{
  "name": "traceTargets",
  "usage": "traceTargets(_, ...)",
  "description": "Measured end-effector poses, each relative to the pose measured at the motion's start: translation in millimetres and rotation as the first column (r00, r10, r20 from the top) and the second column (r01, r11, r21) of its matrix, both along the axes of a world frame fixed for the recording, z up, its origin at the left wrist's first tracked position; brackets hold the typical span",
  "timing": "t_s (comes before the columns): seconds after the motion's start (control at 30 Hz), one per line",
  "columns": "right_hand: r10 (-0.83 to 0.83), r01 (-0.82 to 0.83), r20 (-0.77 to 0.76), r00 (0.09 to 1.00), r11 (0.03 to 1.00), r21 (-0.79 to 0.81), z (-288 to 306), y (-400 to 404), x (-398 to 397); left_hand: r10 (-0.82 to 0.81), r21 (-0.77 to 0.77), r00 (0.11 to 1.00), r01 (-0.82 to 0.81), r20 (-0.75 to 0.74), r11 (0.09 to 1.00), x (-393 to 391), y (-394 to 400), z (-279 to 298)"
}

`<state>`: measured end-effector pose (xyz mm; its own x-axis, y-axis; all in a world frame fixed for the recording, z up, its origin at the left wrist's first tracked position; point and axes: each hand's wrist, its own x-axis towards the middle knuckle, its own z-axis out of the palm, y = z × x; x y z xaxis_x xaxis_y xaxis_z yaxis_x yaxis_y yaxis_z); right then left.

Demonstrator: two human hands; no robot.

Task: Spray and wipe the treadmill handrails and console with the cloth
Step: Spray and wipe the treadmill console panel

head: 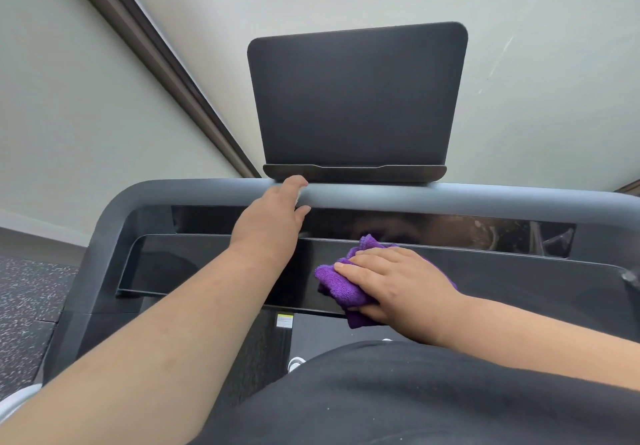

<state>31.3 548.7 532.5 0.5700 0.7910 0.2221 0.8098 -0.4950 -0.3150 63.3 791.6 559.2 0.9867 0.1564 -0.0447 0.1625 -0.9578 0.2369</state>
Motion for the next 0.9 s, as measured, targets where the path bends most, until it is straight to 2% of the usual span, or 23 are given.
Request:
traceTargets(0.1, 0.001, -0.001, -0.012, 1.0, 1.0, 0.009, -1.9, -0.4, 0.0, -0.026, 0.004, 0.999, 0.026, 0.031, 1.0, -1.0, -9.2, 6.4)
traceTargets(0.23, 0.009, -0.009, -0.024, 1.0, 1.0, 0.01, -4.0, -1.0, 0.4, -0.207, 0.059, 0.976, 0.203, 0.07, 0.977, 5.1, -50.2, 17.3)
traceTargets(0.33, 0.029, -0.03, -0.066, 0.997, 0.999, -0.022, -3.4, -0.7, 1.9, -0.317, 0.047, 0.948, 0.315, 0.034, 0.948, 18.0, -82.8, 19.9)
traceTargets(0.43, 0.049, -0.05, -0.076, 0.996, 0.999, -0.007, -1.8, -1.9, 2.6, -0.334, 0.007, 0.942, 0.334, -0.035, 0.942, 27.1, -99.7, 17.8)
traceTargets(0.53, 0.031, -0.025, -0.094, 0.995, 0.997, 0.069, 0.0, -9.0, 2.2, -0.301, -0.047, 0.953, 0.3, -0.024, 0.953, 27.0, -101.2, 16.5)
traceTargets(0.67, -0.144, 0.181, -0.173, 0.974, 0.959, 0.217, 6.8, -33.5, 3.7, -0.163, -0.246, 0.987, 0.162, 0.017, 0.956, 12.0, -82.8, 20.4)
traceTargets(0.73, -0.274, 0.341, -0.233, 0.933, 0.881, 0.327, 13.6, -49.4, 7.2, -0.11, -0.301, 0.993, 0.117, 0.042, 0.946, -0.6, -71.2, 22.4)
traceTargets(0.8, -0.399, 0.513, -0.34, 0.852, 0.766, 0.388, 20.6, -62.2, 12.4, -0.065, -0.318, 0.995, 0.085, 0.072, 0.944, -15.9, -64.3, 25.3)
traceTargets(0.87, -0.485, 0.612, -0.38, 0.788, 0.683, 0.398, 24.6, -68.4, 20.3, -0.012, -0.348, 0.997, 0.038, 0.078, 0.937, -32.4, -61.3, 27.0)
traceTargets(0.9, -0.518, 0.64, -0.382, 0.765, 0.675, 0.366, 25.0, -68.7, 25.2, 0.016, -0.37, 0.997, 0.013, 0.074, 0.929, -40.5, -60.0, 26.7)
